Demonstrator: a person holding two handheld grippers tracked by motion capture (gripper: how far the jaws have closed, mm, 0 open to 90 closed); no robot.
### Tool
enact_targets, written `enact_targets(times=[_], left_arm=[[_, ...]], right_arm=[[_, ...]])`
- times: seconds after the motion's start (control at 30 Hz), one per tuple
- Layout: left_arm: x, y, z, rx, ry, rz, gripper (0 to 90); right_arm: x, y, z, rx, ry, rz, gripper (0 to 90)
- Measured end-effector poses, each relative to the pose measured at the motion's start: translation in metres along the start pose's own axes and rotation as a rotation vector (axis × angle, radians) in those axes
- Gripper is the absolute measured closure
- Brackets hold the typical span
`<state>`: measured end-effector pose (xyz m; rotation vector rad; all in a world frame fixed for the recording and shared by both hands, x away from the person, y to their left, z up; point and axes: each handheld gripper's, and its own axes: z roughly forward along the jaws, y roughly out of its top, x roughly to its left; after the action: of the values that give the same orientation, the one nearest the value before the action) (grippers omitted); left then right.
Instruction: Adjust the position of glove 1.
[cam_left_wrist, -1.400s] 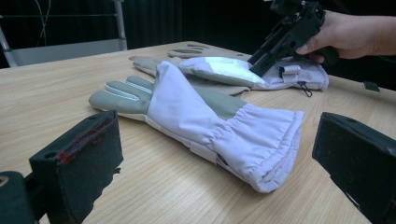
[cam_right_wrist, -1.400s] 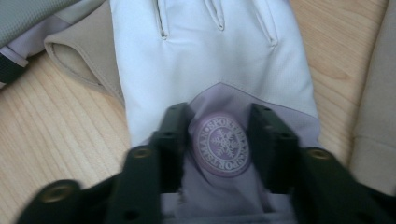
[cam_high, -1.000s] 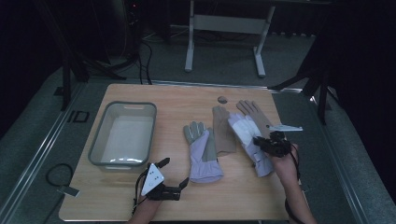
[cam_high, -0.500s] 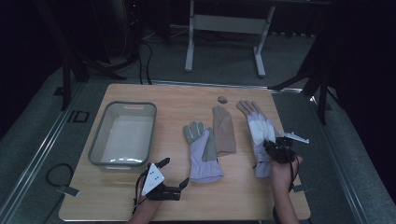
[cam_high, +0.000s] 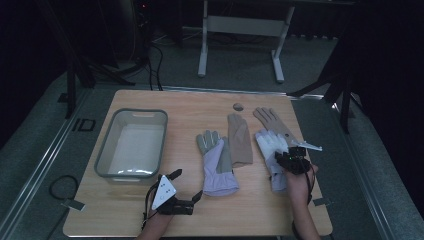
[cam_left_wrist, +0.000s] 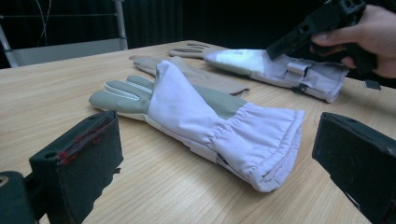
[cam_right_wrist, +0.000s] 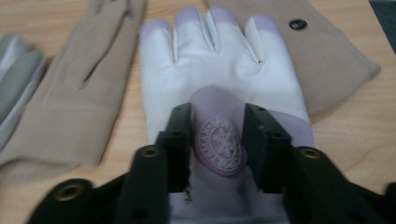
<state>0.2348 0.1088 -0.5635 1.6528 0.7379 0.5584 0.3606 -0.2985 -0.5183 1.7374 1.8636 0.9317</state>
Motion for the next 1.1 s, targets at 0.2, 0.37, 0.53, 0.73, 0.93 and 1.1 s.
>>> enact_targets(times=[0.2,0.37,0.53,0.73,0.93,1.1], left_arm=[[0.000,0.000,0.000,-0.001,-0.001,0.000,1.5],[0.000,0.000,0.000,0.001,0.000,-0.005,1.5],[0.000,0.000,0.000,0.000,0.002,-0.005,1.5],[0.000,0.000,0.000,0.002,0.001,-0.006,1.6],[0.000,0.000,0.000,0.001,0.000,-0.004,1.6],[0.000,0.000,0.000,0.002,0.000,0.000,1.6]], right_arm=[[-0.016,0.017,-0.027,-0.050,0.123,-0.160,53.3],[-0.032,0.023,-0.041,-0.019,0.183,-0.348,54.6],[-0.043,0.019,-0.032,0.024,0.249,-0.405,55.6],[-0.045,0.016,-0.015,0.059,0.299,-0.424,54.7],[-0.044,0.005,0.015,0.126,0.270,-0.496,50.9],[-0.045,-0.002,0.017,0.101,0.300,-0.463,64.9]])
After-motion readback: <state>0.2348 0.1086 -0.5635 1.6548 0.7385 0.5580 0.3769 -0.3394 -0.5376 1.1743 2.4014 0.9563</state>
